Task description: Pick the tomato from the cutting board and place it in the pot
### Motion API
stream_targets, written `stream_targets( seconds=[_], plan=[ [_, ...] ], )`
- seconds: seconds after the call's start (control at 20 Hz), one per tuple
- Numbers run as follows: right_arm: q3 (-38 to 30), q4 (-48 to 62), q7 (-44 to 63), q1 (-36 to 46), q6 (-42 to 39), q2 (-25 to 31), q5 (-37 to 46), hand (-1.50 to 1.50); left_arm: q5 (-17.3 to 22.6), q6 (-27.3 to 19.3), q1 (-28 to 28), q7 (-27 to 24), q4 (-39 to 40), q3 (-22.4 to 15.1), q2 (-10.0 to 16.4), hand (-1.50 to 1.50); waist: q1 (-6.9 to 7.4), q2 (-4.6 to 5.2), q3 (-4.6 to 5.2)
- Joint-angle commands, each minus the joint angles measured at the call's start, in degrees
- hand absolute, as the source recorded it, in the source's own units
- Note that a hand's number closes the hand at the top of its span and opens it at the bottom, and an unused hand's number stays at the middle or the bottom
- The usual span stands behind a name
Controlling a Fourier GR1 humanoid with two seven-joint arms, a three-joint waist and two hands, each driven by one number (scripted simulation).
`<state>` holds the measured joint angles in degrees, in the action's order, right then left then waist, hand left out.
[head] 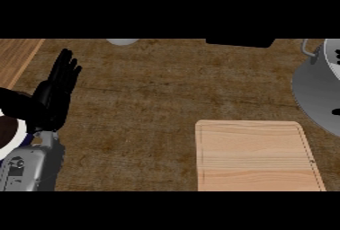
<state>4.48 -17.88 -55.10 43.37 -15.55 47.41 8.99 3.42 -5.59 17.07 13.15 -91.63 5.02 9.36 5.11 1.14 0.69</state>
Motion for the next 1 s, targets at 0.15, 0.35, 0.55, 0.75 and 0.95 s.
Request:
stream_targets(
  seconds=[0.15,0.35,0.55,0.75,0.95],
  plan=[
    [-4.8,4.8,-2.0,1.5,-16.0,-1.1,-7.2,-1.5,-0.5,-0.6,0.0,0.4,-0.6,0.0,-0.1,0.0,0.05,0.99,-1.36],
    [-6.9,5.7,1.2,3.2,-21.8,2.7,-10.1,-1.5,-0.5,-0.7,-1.1,0.6,-1.5,-0.5,-0.5,0.0,0.01,0.8,-1.35],
    [-7.2,6.1,2.6,1.6,-24.7,4.8,-11.1,-1.5,0.0,-0.2,-1.2,-0.3,-1.5,0.7,0.4,0.0,-0.34,1.26,-1.55],
    [-8.3,5.7,5.9,2.5,-27.0,7.4,-12.8,-1.5,-0.3,-0.5,-1.1,-0.2,-1.5,0.5,0.2,0.0,-0.37,1.48,-1.65],
    [-8.2,4.5,6.6,1.5,-26.6,7.3,-13.3,-1.5,0.0,0.2,-1.6,-1.4,-1.3,-0.1,-0.2,0.0,-0.36,1.93,-1.78]
  ],
)
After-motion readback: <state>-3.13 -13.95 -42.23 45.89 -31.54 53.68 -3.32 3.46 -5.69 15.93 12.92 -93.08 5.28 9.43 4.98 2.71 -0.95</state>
